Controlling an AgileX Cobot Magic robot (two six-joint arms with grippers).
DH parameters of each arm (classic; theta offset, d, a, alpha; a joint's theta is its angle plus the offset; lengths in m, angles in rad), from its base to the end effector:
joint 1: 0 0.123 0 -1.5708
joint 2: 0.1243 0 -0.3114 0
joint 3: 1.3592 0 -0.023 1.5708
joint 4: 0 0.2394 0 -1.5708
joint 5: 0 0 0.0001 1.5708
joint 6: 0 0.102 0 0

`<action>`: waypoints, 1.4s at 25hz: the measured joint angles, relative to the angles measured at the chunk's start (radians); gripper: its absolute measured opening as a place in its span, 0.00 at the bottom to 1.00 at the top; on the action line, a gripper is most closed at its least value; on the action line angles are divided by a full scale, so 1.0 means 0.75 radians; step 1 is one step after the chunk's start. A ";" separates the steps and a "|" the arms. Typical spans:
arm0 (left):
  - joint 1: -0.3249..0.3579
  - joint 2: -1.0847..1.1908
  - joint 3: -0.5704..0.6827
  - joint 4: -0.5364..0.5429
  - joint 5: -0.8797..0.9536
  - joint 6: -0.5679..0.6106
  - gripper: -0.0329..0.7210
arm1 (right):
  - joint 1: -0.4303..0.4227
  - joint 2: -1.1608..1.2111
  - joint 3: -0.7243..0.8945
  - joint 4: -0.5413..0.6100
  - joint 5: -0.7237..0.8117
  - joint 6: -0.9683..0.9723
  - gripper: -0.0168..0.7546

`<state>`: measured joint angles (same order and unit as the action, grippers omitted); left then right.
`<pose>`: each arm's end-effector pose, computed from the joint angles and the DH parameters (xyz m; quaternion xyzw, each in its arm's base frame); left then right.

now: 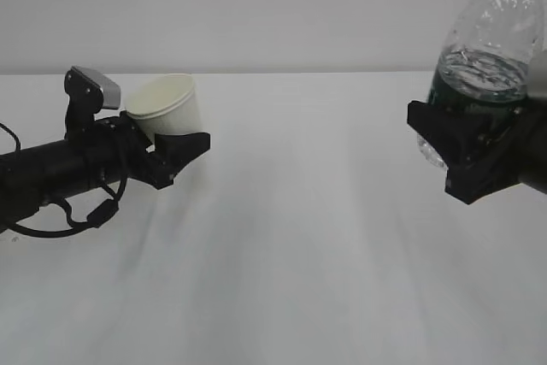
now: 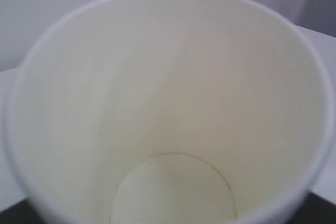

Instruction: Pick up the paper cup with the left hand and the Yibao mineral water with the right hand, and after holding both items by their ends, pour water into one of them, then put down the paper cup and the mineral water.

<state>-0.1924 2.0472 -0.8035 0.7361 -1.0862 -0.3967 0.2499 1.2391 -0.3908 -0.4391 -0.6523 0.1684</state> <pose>0.3553 -0.1309 0.1534 0.2683 0.7136 -0.2982 0.5744 0.2090 0.0805 0.2639 -0.2465 0.7172 0.1185 0.6410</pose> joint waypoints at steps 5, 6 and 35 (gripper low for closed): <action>0.000 0.000 0.000 0.180 -0.038 -0.101 0.66 | 0.000 0.000 0.000 -0.020 0.000 0.000 0.59; 0.000 0.000 0.000 0.208 -0.038 -0.115 0.66 | 0.000 0.000 0.000 -0.020 0.000 0.000 0.59; 0.000 -0.141 0.000 0.665 -0.074 -0.399 0.66 | 0.000 0.000 0.000 -0.088 0.000 0.038 0.59</action>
<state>-0.1924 1.9417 -0.8035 1.2344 -1.1419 -0.6959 0.2499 1.2391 -0.3908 -0.5053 -0.6523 0.1971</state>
